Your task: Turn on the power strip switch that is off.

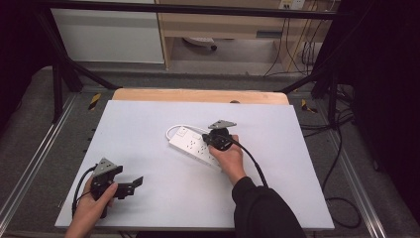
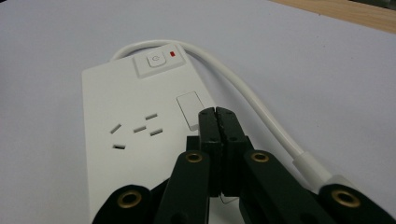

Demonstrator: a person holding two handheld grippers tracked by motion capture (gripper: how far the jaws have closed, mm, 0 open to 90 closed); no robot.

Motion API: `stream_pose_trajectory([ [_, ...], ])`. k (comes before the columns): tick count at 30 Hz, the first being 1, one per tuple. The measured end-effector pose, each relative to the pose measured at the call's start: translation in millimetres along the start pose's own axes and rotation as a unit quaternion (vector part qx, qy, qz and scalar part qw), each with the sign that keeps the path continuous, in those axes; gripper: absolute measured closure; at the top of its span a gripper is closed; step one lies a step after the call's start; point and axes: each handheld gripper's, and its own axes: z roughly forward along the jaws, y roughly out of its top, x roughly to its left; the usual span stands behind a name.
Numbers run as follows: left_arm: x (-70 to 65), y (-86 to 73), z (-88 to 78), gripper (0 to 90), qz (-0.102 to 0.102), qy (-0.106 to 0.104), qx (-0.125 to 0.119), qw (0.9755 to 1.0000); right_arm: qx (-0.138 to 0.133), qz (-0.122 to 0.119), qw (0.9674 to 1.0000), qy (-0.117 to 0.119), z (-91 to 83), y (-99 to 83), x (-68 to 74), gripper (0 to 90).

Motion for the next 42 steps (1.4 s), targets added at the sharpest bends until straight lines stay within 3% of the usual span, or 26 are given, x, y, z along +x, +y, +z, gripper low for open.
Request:
stream_pose_trajectory([
  [42, -0.1, -0.1, 0.4, 7.3, 0.001, 0.001, 0.003, 1.0000, 0.001, 0.016, 0.9999, 0.007, 0.3, -0.1, -1.9, 90.0],
])
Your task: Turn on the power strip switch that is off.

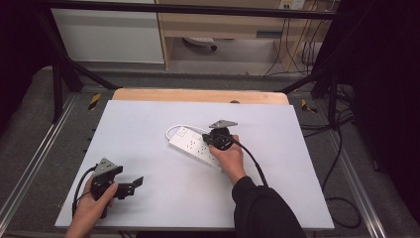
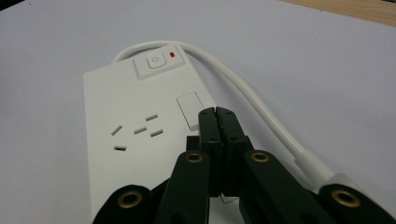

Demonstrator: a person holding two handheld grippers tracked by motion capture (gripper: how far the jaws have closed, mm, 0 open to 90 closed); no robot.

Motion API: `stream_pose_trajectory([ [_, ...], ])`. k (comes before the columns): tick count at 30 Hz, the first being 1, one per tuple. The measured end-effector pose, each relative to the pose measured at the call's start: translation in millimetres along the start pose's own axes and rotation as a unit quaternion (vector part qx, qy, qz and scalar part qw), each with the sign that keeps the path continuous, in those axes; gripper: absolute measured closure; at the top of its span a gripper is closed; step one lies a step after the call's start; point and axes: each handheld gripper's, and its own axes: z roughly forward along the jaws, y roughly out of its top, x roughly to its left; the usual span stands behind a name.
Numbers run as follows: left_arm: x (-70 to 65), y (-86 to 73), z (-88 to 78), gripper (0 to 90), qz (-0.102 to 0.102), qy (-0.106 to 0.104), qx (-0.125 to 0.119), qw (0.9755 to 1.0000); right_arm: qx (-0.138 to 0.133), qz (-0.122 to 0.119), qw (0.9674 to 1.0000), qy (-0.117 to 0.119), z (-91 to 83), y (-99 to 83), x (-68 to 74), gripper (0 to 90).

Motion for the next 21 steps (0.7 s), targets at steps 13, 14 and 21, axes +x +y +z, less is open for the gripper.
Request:
stream_pose_trajectory([
  [13, -0.1, -0.1, 0.1, 7.3, 0.001, 0.000, 0.001, 1.0000, 0.001, 0.003, 1.0000, 0.002, 0.4, 0.1, -0.5, 90.0],
  [14, -0.1, -0.1, 0.2, 7.3, 0.000, 0.000, 0.001, 1.0000, 0.001, 0.003, 1.0000, 0.002, 0.5, 0.0, -0.6, 90.0],
  [21, 0.0, -0.1, 0.1, 7.3, 0.000, 0.000, 0.001, 1.0000, 0.005, 0.004, 1.0000, 0.003, 2.0, -0.7, -0.6, 90.0],
])
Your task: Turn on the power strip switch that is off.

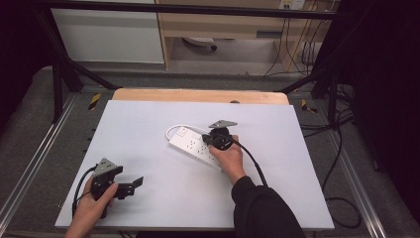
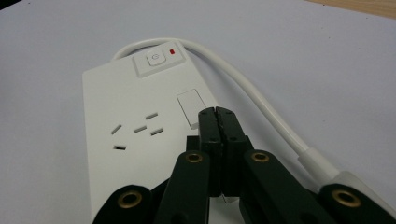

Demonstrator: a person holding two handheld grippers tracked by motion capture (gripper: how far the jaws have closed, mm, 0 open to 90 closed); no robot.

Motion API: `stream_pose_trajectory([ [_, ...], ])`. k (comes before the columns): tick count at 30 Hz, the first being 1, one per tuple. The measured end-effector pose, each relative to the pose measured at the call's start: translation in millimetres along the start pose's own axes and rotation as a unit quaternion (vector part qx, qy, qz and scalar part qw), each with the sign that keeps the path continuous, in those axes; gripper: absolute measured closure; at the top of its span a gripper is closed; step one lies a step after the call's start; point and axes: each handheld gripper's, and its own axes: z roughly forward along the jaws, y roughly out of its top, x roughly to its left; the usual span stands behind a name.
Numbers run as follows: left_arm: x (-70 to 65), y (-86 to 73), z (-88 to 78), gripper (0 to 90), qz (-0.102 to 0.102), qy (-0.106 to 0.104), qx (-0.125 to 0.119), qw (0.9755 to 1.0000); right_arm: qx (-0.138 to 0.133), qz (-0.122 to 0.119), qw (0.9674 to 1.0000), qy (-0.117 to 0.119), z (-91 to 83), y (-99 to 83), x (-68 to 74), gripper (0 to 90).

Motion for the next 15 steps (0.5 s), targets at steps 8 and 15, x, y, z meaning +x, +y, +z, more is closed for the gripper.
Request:
stream_pose_trajectory([
  [8, 0.1, 0.0, 0.0, 7.3, 0.000, 0.000, 0.000, 1.0000, 0.000, 0.000, 1.0000, 0.000, 0.0, 0.1, -0.1, 90.0],
  [15, 0.2, 0.0, 0.0, 7.3, -0.001, -0.001, 0.000, 1.0000, 0.001, 0.006, 1.0000, 0.003, -0.1, 0.1, -0.6, 90.0],
])
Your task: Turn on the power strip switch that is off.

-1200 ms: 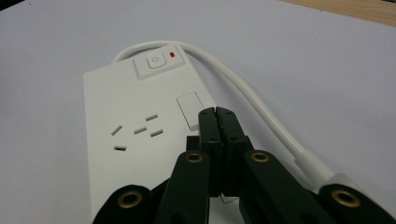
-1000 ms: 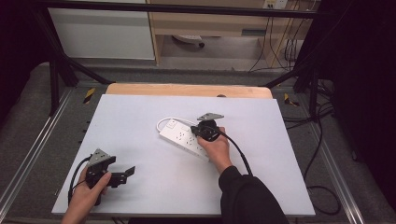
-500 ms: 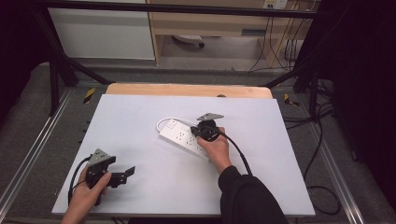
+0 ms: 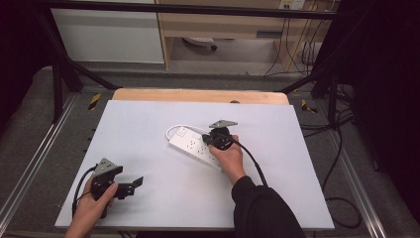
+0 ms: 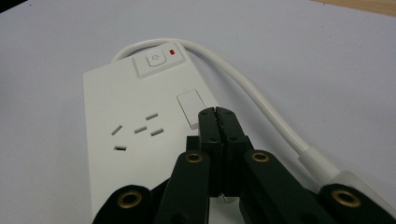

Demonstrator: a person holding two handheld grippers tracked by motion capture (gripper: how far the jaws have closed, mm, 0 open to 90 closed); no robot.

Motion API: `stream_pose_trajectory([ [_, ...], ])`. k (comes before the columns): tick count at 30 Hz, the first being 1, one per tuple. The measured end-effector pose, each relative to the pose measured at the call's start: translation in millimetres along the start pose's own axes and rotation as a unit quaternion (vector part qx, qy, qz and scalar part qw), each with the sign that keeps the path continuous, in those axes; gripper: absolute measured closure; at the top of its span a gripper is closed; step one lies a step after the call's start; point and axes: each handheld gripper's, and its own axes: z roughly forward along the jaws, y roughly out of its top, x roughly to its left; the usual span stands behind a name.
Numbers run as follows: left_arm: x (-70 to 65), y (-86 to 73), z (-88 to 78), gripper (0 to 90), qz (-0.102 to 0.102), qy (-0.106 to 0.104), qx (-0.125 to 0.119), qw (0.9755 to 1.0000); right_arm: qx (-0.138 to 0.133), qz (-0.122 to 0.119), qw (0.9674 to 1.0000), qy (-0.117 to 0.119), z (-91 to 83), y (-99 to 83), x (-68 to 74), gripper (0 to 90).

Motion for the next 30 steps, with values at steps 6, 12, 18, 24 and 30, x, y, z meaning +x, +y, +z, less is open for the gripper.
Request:
stream_pose_trajectory([
  [6, -0.2, -0.1, 0.2, 7.3, -0.003, 0.000, -0.003, 1.0000, 0.000, 0.007, 1.0000, 0.002, 0.0, 0.2, -0.9, 90.0],
  [12, -0.2, -0.1, 0.2, 7.3, -0.002, 0.000, -0.003, 1.0000, 0.001, 0.012, 0.9999, 0.005, -0.3, 0.2, -1.5, 90.0],
  [18, 0.1, -0.1, 0.1, 7.3, -0.002, 0.001, -0.003, 1.0000, -0.005, 0.014, 0.9999, 0.008, -2.1, 1.5, -1.9, 90.0],
  [24, 0.0, 0.0, -0.1, 7.3, -0.001, 0.001, -0.002, 1.0000, -0.007, 0.018, 0.9998, 0.007, -5.5, 3.6, -3.2, 90.0],
  [30, 0.2, 0.1, -0.3, 7.3, -0.002, 0.001, -0.003, 1.0000, -0.013, 0.021, 0.9997, 0.009, -8.5, 5.2, -3.8, 88.9],
])
